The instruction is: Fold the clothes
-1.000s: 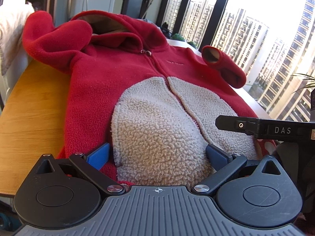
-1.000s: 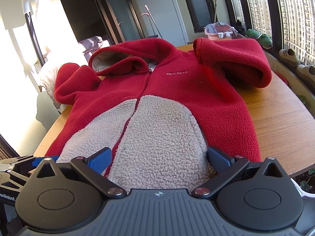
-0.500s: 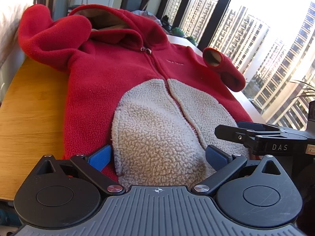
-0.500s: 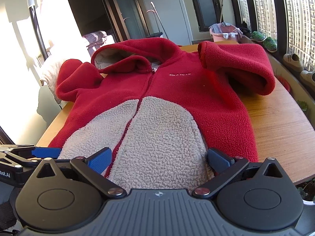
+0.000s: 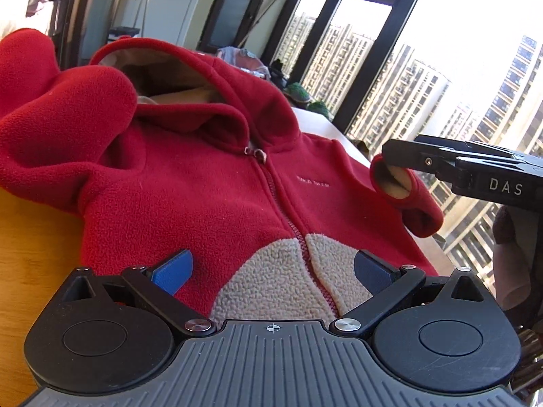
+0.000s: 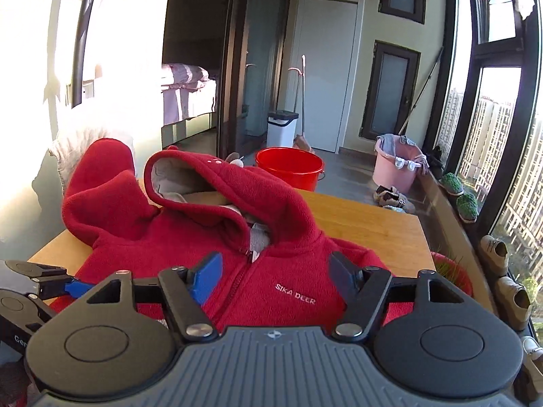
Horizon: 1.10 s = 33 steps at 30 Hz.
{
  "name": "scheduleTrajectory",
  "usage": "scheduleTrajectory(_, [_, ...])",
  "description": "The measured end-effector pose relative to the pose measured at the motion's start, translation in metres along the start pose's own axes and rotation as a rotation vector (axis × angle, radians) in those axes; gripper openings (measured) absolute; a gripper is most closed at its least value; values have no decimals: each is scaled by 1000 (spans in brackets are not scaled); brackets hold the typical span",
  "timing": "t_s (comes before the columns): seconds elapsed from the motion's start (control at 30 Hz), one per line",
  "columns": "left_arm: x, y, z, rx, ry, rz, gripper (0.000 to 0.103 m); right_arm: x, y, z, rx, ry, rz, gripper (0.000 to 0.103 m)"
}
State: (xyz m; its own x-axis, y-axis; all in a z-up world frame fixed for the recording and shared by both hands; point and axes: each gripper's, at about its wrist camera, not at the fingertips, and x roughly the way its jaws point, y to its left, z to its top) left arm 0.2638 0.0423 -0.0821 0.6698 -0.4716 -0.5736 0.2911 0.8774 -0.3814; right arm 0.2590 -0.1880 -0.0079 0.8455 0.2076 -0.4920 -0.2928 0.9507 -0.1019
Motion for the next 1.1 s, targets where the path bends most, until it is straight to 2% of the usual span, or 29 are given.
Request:
scheduleTrajectory(0.1, [1,4,-5,17,-21,-10,103,27,9,23,-59,-13,4,68])
scheduleTrajectory(0.13, [2,4,-7,24,-32,-13,103,37,17,30,-108,-20,-1,71])
scheduleTrajectory(0.17, [2,4,-8,28,-43,-15,103,49,29,38,-165,-32,-5,80])
scheduleTrajectory(0.23, [2,3,-11,27,-62,-13,103,77,54,52,-249,-48,-23,87])
scheduleTrajectory(0.4, [0,5,-13,11,-85,-14,103,156,117,71,-386,-47,-43,87])
scheduleTrajectory(0.47, [0,7,-13,5,-85,-21,103,189,137,77,-405,2,-30,87])
scheduleTrajectory(0.53, [1,8,-13,-4,-85,-26,103,219,146,83,-357,82,-9,79])
scheduleTrajectory(0.63, [0,10,-14,-18,-90,-33,103,254,139,93,-305,168,-53,63])
scheduleTrajectory(0.67, [0,10,-14,-22,-92,-37,103,258,128,102,-300,163,-88,55])
scheduleTrajectory(0.77, [-1,16,-14,-49,-101,-57,103,245,76,151,-226,36,-224,55])
scheduleTrajectory(0.87, [-2,25,-14,-117,-120,-86,103,209,14,204,-67,-126,-338,55])
scheduleTrajectory(0.93, [-4,34,-15,-185,-138,-108,103,198,-6,213,-68,-176,-362,55])
scheduleTrajectory(1.0, [-4,37,-15,-206,-141,-115,103,198,-16,214,-111,-192,-394,62])
scheduleTrajectory(1.07, [-5,34,-16,-195,-137,-107,103,217,-15,198,-165,-127,-417,83])
scheduleTrajectory(1.1, [-5,33,-16,-190,-135,-103,103,227,-15,189,-174,-74,-413,85])
